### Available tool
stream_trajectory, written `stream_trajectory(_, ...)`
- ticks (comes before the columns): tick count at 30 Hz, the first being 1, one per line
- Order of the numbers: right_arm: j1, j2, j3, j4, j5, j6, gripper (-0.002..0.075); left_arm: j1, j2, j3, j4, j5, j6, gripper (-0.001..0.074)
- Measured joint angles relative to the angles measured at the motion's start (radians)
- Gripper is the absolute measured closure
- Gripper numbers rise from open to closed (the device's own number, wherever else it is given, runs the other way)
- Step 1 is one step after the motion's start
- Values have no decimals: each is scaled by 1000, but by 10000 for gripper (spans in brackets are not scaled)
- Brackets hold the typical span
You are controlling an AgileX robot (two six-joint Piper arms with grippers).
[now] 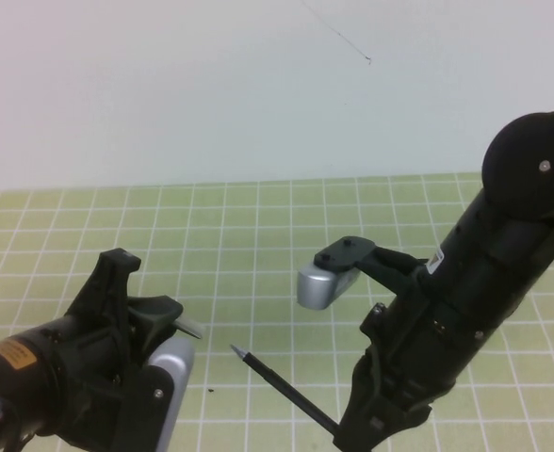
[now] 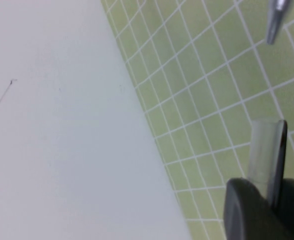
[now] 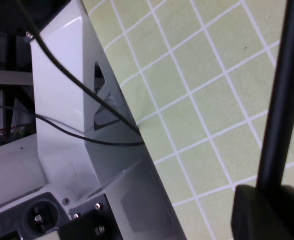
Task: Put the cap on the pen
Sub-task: Put the cap on the pen
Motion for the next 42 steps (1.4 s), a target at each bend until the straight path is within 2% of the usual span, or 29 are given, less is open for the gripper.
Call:
stream_trajectory(5, 0, 14, -27, -2, 0, -3, 729, -2, 0, 0, 0, 0, 0, 654)
stream_trajectory(13, 0, 49, -33, -2, 0, -3, 729, -70, 0, 0, -27, 0, 0, 654)
stream_trajectory(42, 19, 43, -31, -39, 0, 12, 729, -70, 0, 0, -25, -12, 2, 654)
